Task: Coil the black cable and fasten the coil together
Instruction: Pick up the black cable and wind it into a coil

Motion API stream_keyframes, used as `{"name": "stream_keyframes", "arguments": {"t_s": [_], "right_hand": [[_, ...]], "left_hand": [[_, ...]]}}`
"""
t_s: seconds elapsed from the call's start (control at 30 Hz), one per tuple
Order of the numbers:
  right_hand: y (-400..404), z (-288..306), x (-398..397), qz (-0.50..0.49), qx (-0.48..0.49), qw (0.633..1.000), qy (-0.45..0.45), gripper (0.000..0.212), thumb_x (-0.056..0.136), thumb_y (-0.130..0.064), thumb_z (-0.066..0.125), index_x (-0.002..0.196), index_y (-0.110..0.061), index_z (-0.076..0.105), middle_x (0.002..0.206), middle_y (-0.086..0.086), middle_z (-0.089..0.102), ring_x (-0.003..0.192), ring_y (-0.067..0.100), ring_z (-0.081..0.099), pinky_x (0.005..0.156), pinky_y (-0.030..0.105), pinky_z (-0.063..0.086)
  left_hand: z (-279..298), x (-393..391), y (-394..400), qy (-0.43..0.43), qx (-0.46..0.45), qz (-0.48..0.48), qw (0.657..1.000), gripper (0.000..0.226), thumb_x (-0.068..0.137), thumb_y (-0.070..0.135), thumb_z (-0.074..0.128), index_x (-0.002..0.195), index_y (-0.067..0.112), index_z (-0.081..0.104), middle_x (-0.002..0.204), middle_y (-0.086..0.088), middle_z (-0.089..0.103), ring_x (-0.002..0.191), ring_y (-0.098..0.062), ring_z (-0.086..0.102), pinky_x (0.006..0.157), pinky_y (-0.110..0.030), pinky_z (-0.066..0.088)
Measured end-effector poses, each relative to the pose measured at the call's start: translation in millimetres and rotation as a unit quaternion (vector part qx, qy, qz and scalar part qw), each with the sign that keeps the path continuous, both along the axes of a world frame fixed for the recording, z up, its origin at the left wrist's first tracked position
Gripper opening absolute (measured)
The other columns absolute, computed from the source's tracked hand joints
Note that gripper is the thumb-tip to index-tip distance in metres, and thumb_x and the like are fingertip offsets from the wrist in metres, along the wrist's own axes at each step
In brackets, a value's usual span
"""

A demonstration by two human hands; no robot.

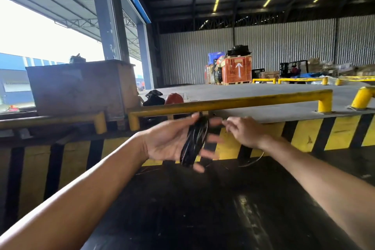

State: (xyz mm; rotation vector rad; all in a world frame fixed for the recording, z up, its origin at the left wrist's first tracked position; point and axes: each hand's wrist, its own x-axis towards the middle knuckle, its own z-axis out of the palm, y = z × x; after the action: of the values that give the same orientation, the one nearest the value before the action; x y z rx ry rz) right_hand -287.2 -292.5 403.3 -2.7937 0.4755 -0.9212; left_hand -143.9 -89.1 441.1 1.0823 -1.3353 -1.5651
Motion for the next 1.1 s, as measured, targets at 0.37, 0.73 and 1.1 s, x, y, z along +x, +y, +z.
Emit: {"name": "stream_keyframes", "arguments": {"t_s": [0.37,0.73,1.1], "right_hand": [[106,-24,-7,0.093,-0.082,0.977,0.171,0.031,0.099,-0.034,0.034,0.112,-0.014,0.053,0.078,0.0,0.055,0.072,0.016,0.056,0.069,0.036,0.05],[45,-10,-12,0.146,0.043,0.988,-0.03,0.018,0.095,-0.033,0.047,0.09,-0.028,0.063,0.077,-0.01,0.066,0.07,0.012,0.06,0.065,0.037,0.049],[87,-74,4,0.258,0.655,0.668,-0.243,0.043,0.086,-0.024,0.058,0.118,0.005,0.055,0.108,0.019,0.063,0.102,0.029,0.059,0.087,0.036,0.047]], "left_hand": [[-21,21,-28,-0.076,-0.099,0.361,0.924,0.036,0.096,0.049,0.035,0.112,0.032,0.062,0.104,-0.01,0.054,0.088,-0.024,0.054,0.068,-0.038,0.049],[-45,7,-6,-0.144,0.054,0.094,0.984,0.05,0.097,0.051,0.024,0.134,0.032,0.051,0.111,-0.012,0.069,0.113,-0.033,0.061,0.098,-0.048,0.044],[-51,-30,-3,0.049,-0.036,0.193,0.979,0.063,0.089,0.063,0.032,0.062,0.011,0.053,0.029,0.006,0.03,0.025,-0.006,0.025,0.039,-0.02,0.033]]}}
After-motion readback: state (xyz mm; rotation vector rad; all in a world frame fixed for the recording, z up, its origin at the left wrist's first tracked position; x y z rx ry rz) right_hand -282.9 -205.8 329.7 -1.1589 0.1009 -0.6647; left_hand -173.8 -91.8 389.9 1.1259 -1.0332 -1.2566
